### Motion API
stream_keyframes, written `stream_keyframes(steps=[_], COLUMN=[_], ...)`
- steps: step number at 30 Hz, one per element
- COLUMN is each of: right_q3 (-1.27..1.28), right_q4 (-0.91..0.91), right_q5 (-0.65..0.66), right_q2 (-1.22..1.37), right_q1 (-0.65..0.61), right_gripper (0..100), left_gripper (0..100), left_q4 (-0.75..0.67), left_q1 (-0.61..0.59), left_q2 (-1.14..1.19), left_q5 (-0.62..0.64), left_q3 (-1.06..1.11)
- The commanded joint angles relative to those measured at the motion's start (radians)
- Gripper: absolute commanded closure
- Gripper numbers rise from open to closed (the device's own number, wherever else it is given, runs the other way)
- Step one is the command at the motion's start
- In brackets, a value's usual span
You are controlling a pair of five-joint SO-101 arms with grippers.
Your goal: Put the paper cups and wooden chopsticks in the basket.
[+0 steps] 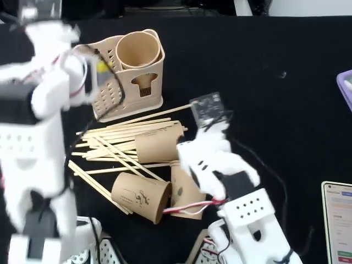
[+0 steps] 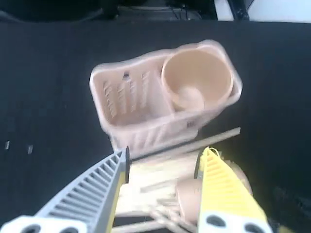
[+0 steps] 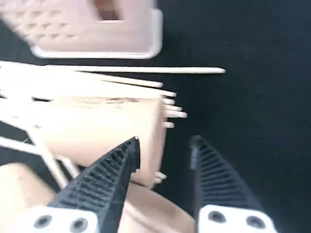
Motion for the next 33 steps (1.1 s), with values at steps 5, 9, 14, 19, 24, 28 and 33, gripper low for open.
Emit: stream_keyframes(steps=[5, 9, 14, 19, 24, 28, 33], right_q3=[0.028, 0.027, -0.041, -0.131, -0.18, -0.193, -0.183], right_q4=[-0.126, -0.133, -0.126, -0.124, -0.121, -0.064, -0.063], right_q5=[0.005, -0.04, -0.051, -0.077, -0.086, -0.086, -0.077], right_q2=[-0.019, -0.01, 0.097, 0.283, 0.372, 0.375, 0.375], right_q1=[-0.048, -0.046, -0.04, 0.0, -0.003, -0.003, -0.015], right_gripper=[79.7, 79.3, 79.3, 79.2, 79.2, 76.0, 81.1], left_gripper=[75, 75, 75, 75, 75, 75, 75], left_q4=[-0.221, -0.324, -0.4, -0.405, -0.405, -0.446, -0.517], left_q1=[-0.131, -0.153, -0.188, -0.196, -0.194, -0.193, -0.189], left_q2=[-0.476, -0.601, -0.661, -0.661, -0.661, -0.671, -0.672], left_q5=[-0.012, -0.011, -0.081, -0.117, -0.117, -0.11, -0.109], left_q3=[0.739, 1.024, 1.135, 1.144, 1.213, 1.29, 1.402])
